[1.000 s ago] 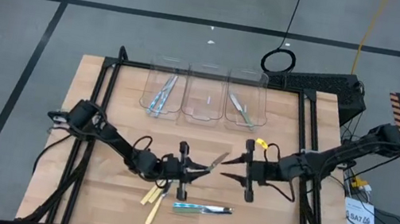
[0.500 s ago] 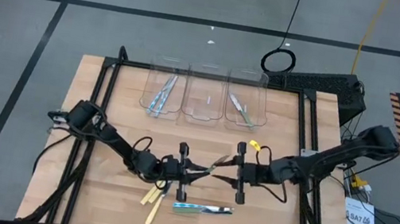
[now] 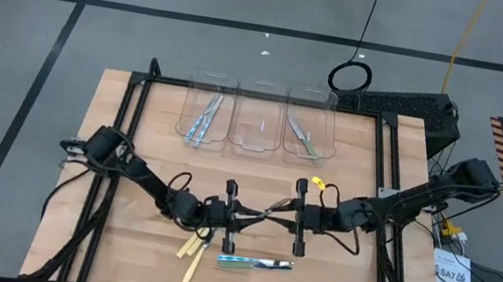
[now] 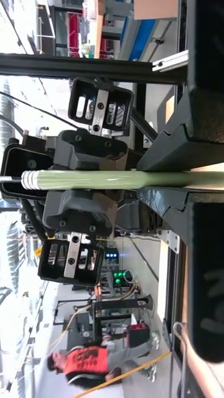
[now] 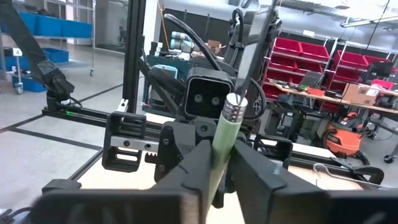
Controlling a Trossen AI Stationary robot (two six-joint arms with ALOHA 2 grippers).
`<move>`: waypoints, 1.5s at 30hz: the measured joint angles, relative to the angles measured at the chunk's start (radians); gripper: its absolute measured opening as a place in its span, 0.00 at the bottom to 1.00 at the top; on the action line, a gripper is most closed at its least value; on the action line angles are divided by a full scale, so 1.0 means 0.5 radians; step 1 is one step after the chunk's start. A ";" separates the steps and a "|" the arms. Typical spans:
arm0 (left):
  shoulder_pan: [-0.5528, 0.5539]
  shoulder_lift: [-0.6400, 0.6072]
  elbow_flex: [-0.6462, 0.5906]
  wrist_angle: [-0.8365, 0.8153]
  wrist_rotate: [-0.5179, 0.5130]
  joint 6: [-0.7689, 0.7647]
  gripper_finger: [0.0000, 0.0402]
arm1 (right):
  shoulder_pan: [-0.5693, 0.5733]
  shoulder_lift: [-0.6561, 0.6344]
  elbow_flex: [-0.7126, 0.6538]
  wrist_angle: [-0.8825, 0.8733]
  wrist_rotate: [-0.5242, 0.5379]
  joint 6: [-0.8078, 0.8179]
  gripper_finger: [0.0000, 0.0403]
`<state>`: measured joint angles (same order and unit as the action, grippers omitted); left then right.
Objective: Sort silverware by color (type)
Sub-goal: Put the green knife into the right transparent bin
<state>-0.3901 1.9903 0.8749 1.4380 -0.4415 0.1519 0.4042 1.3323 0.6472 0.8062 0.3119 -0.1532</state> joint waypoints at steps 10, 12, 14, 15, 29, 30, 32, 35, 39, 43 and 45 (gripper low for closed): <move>0.028 -0.001 0.000 -0.102 0.008 -0.084 0.12 | -0.009 0.000 -0.002 -0.053 0.011 0.012 0.08; 0.040 -0.001 0.000 -0.110 0.005 -0.117 0.16 | -0.021 0.000 -0.002 -0.067 0.011 0.005 0.07; 0.046 -0.001 0.000 -0.118 -0.005 -0.136 0.18 | -0.031 0.001 -0.002 -0.078 0.011 0.005 0.06; 0.047 -0.001 0.000 -0.121 -0.007 -0.147 0.18 | -0.035 0.001 -0.002 -0.078 0.011 0.005 0.05; 0.056 0.000 0.000 -0.124 -0.020 -0.188 0.09 | -0.039 0.000 -0.002 -0.095 0.064 0.021 0.11; 0.056 0.000 0.000 -0.123 -0.023 -0.188 0.09 | -0.039 0.000 -0.002 -0.096 0.064 0.023 0.13; 0.057 0.000 0.000 -0.120 -0.029 -0.189 0.09 | -0.040 0.000 -0.001 -0.097 0.066 0.043 0.16; 0.067 0.000 0.000 -0.117 -0.030 -0.211 0.09 | -0.040 0.000 -0.001 -0.100 0.069 0.052 0.20; 0.072 0.000 0.000 -0.115 -0.029 -0.217 0.09 | -0.040 0.000 -0.001 -0.100 0.071 0.059 0.21; 0.072 0.000 0.000 -0.115 -0.029 -0.208 0.09 | -0.042 0.000 -0.001 -0.101 0.070 0.064 0.19; 0.073 0.000 0.000 -0.115 -0.030 -0.195 0.09 | -0.052 0.000 0.000 -0.106 0.067 0.077 0.17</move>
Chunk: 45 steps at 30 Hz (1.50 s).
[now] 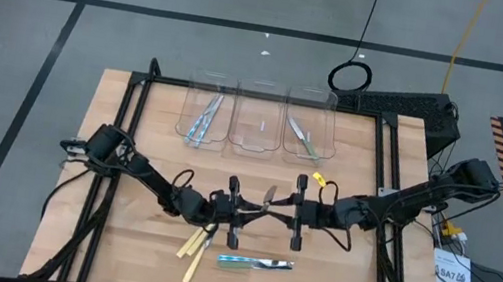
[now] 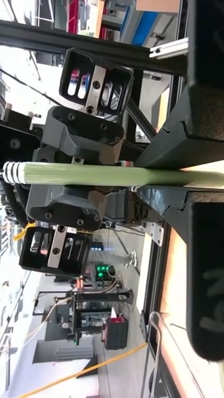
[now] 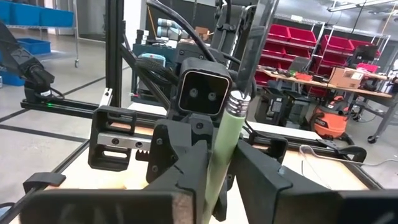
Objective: Sort silverware by color (type)
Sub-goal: Put the green knife into the right transparent bin
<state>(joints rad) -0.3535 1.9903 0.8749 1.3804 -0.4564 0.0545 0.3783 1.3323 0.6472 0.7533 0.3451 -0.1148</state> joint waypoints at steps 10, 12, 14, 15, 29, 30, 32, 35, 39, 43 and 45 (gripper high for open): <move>0.002 0.000 -0.002 -0.005 -0.011 0.040 0.09 | -0.049 0.002 0.001 -0.056 -0.025 0.054 0.08; 0.001 0.000 -0.002 -0.011 -0.011 0.041 0.09 | -0.049 0.003 0.001 -0.057 -0.027 0.054 0.07; 0.002 0.000 -0.002 -0.029 -0.011 0.031 0.09 | -0.049 0.004 0.001 -0.065 -0.026 0.054 0.07; 0.003 0.000 -0.002 -0.035 -0.010 0.024 0.09 | -0.049 0.005 0.001 -0.067 -0.026 0.054 0.07; 0.012 0.000 0.001 -0.083 0.006 -0.063 0.31 | -0.051 -0.087 0.001 -0.206 -0.009 -0.032 0.06; 0.006 0.000 0.001 -0.084 0.005 -0.053 0.31 | -0.051 -0.121 0.001 -0.249 -0.008 -0.044 0.06; -0.003 -0.001 0.002 -0.083 -0.018 -0.045 0.32 | -0.050 -0.193 0.000 -0.330 0.016 -0.059 0.06; -0.022 -0.002 0.002 -0.157 -0.108 -0.067 0.32 | -0.053 -0.348 -0.001 -0.448 0.056 -0.063 0.06; -0.038 -0.002 0.001 -0.356 -0.224 -0.139 0.32 | -0.055 -0.616 -0.001 -0.740 0.171 -0.075 0.06; -0.037 -0.002 0.001 -0.511 -0.233 -0.253 0.32 | -0.137 -0.908 -0.001 -1.109 0.280 -0.059 0.06; -0.038 -0.002 0.001 -0.531 -0.233 -0.306 0.32 | -0.228 -1.033 -0.001 -1.238 0.307 -0.034 0.06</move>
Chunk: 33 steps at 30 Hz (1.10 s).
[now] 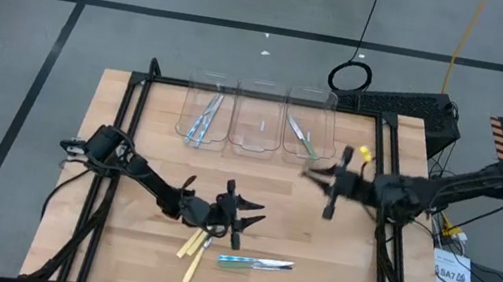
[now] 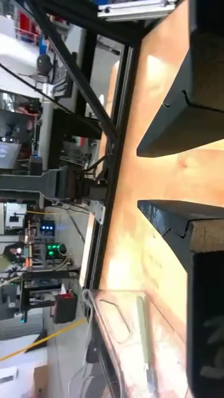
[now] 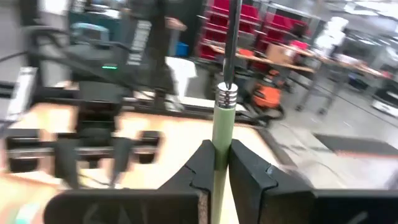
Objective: Sort silverware by color (type)
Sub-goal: Put the green knife into the right transparent bin
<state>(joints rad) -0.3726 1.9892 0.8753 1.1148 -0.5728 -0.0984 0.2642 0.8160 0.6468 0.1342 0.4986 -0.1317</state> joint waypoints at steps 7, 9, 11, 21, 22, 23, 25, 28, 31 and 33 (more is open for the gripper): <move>0.010 0.000 0.000 -0.029 -0.002 -0.065 0.32 | -0.447 -0.232 0.000 -0.288 -0.020 0.029 0.06; 0.022 0.000 0.000 -0.030 -0.002 -0.067 0.32 | -0.607 -0.232 0.000 -0.320 -0.116 0.033 0.06; 0.041 0.000 0.000 -0.031 -0.004 -0.077 0.32 | -0.775 -0.205 0.000 -0.338 -0.254 0.075 0.06; 0.076 0.000 0.000 -0.144 -0.008 -0.207 0.32 | -1.550 0.070 0.001 -0.370 -0.958 0.252 0.06; 0.076 0.000 0.000 -0.145 -0.008 -0.201 0.32 | -1.605 0.121 0.001 -0.374 -1.025 0.262 0.06; 0.078 0.000 0.000 -0.145 -0.008 -0.195 0.32 | -1.654 0.173 0.001 -0.381 -1.091 0.271 0.06; 0.083 0.000 0.000 -0.145 -0.008 -0.194 0.32 | -1.743 0.291 0.001 -0.384 -1.232 0.280 0.06; 0.083 0.000 0.000 -0.145 -0.008 -0.222 0.32 | -1.862 0.454 0.001 -0.360 -1.410 0.283 0.06; 0.083 0.000 0.000 -0.146 -0.008 -0.225 0.32 | -1.964 0.583 0.001 -0.282 -1.475 0.281 0.06; 0.085 0.000 0.000 -0.155 -0.008 -0.225 0.32 | -2.026 0.656 0.001 -0.249 -1.476 0.280 0.06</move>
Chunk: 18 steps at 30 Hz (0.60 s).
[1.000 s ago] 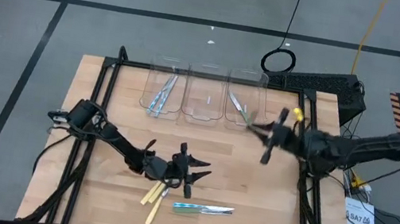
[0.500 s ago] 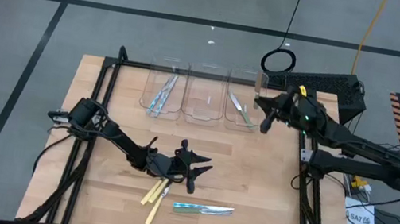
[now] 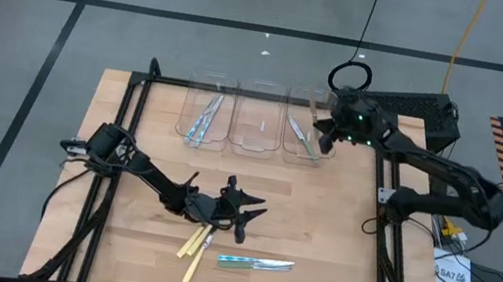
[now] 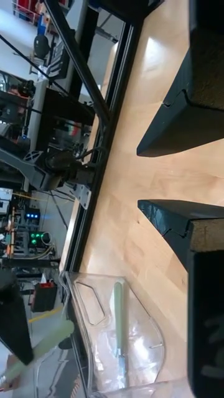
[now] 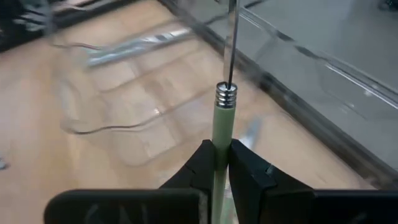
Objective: Sort silverware by color (type)
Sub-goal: Put the green knife into the right transparent bin
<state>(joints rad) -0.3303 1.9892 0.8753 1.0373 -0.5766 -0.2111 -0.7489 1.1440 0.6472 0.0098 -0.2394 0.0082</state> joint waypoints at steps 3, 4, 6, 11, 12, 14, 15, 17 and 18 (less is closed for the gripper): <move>0.004 0.000 0.000 -0.021 0.000 -0.013 0.32 | -0.087 0.111 0.001 0.014 0.000 -0.009 0.06; 0.004 0.000 0.000 -0.026 0.000 -0.018 0.32 | -0.111 0.149 0.001 0.016 0.000 -0.020 0.06; 0.004 0.000 0.000 -0.043 0.000 -0.021 0.32 | -0.151 0.225 0.001 0.016 -0.001 -0.035 0.06; 0.006 0.000 0.000 -0.051 0.000 -0.037 0.32 | -0.193 0.403 0.001 0.001 -0.002 -0.066 0.08; 0.006 0.000 0.000 -0.051 0.001 -0.045 0.32 | -0.193 0.432 0.000 0.001 -0.002 -0.072 0.09; 0.006 0.000 0.000 -0.050 0.000 -0.056 0.32 | -0.193 0.478 0.005 0.018 -0.005 -0.078 0.10; 0.006 0.000 0.000 -0.050 0.000 -0.056 0.32 | -0.192 0.492 0.005 0.017 -0.006 -0.082 0.10; 0.006 0.000 0.000 -0.050 0.000 -0.054 0.32 | -0.192 0.506 0.005 0.009 -0.002 -0.096 0.10; 0.006 0.000 0.000 -0.050 0.000 -0.052 0.32 | -0.193 0.509 0.005 0.010 -0.003 -0.096 0.11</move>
<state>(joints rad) -0.3275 1.9892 0.8753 1.0122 -0.5766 -0.2371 -0.8452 1.3986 0.6495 0.0149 -0.2409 -0.0399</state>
